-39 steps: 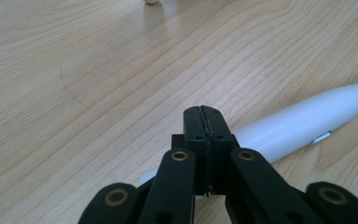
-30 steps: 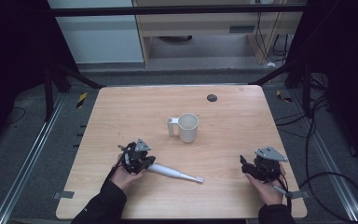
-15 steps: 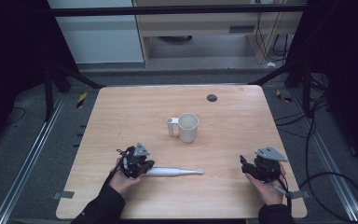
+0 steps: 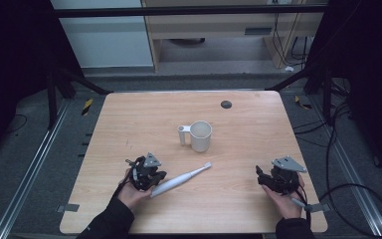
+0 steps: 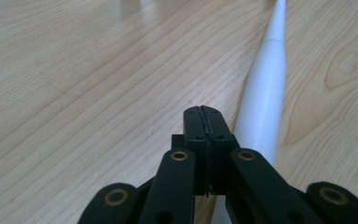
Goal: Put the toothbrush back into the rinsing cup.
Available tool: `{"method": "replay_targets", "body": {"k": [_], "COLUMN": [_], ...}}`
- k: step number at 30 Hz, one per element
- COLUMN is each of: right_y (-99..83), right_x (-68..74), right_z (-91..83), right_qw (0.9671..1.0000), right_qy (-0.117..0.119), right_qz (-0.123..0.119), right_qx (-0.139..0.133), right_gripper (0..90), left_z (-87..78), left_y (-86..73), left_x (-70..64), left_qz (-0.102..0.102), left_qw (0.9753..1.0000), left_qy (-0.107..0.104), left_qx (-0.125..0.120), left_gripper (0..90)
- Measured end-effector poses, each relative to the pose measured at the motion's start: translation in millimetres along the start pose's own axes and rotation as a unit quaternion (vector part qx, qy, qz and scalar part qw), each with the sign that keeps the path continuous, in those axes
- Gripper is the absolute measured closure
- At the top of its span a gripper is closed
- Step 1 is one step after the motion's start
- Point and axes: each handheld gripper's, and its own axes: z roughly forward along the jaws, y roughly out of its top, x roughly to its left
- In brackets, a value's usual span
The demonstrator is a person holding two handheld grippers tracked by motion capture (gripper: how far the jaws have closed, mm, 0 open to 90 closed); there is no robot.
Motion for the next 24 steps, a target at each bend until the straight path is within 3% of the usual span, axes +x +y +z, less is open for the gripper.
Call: {"method": "replay_targets", "body": {"k": [9,13,18,24], "right_y": [0.0,0.0,-0.1,-0.4], "right_x": [0.0,-0.8,-1.8,-3.6], "right_z": [0.1,0.0,-0.1,-0.3], "right_qw": [1.0,1.0,1.0,1.0], "right_qy": [0.0,0.0,0.0,-0.002], "right_qz": [0.001,0.002,0.005,0.007], "right_qx": [0.0,0.0,0.001,0.0], "right_gripper": [26.7,26.8,26.7,26.7], "left_z": [9.2,1.0,-10.0,-18.1], "left_y": [11.6,16.2,25.2,38.8], "left_x": [-7.9,-4.7,-5.1,-5.3], "left_qz": [0.008,0.002,0.018,0.04], "left_qw": [1.0,0.9998,0.9989,0.9979], "left_qy": [0.0,-0.002,-0.012,-0.023], "left_qx": [-0.005,-0.022,-0.042,-0.045], "left_gripper": [89.8,89.8,86.6,78.3]}}
